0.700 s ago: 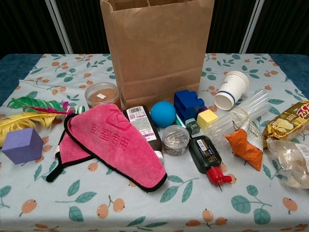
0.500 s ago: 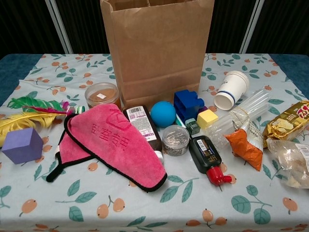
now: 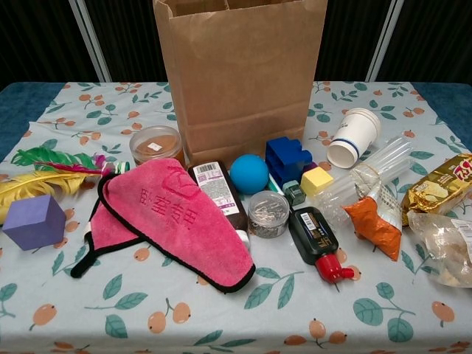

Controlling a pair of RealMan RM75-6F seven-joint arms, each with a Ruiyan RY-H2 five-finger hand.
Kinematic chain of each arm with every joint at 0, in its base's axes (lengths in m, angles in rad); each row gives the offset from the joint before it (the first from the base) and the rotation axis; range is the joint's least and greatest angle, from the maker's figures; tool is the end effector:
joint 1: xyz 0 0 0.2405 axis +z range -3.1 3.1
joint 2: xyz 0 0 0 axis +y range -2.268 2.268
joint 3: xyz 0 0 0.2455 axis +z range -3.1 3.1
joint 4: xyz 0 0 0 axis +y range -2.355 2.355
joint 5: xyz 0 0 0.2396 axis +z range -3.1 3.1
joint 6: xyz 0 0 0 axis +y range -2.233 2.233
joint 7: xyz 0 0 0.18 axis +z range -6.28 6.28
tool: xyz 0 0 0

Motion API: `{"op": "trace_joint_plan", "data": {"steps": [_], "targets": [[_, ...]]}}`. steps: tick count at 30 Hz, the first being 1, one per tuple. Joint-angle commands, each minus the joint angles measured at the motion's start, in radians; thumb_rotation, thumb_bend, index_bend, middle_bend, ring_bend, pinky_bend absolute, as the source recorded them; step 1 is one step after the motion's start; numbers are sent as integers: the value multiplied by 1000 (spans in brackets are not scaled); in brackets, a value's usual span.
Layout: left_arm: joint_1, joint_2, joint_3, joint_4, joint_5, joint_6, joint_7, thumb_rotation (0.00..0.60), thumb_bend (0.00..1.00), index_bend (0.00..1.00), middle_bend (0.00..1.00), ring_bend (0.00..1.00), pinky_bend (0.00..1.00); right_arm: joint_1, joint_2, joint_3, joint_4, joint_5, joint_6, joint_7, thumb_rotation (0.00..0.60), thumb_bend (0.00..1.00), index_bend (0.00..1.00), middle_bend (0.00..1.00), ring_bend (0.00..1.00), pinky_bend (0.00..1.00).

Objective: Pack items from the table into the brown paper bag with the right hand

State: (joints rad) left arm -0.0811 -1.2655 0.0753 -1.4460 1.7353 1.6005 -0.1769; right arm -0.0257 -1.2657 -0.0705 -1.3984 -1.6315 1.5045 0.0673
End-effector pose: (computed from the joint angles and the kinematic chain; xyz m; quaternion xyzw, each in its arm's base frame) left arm -0.2949 0.1837 0.0770 -0.6332 -0.3939 -0.4676 0.4747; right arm -0.3477 -0.1524 0.0744 0.6302 -0.4237 0.3503 0.5483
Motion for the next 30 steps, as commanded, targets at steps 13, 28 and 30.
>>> {"op": "trace_joint_plan", "data": {"steps": [13, 28, 30], "targets": [[-11, 0, -8, 40, -10, -3, -59, 443, 0, 61, 67, 28, 69, 52, -104, 23, -75, 73, -129, -15, 600, 87, 79, 184, 15, 0], [-10, -6, -15, 78, -34, -5, -94, 442, 0, 61, 66, 28, 69, 105, -163, 36, -85, 161, -256, -154, 600, 88, 87, 179, 15, 0], [-11, -6, -16, 81, -35, -5, -97, 443, 0, 61, 66, 28, 69, 112, -173, 37, -85, 167, -268, -170, 600, 88, 100, 179, 15, 0]]}}
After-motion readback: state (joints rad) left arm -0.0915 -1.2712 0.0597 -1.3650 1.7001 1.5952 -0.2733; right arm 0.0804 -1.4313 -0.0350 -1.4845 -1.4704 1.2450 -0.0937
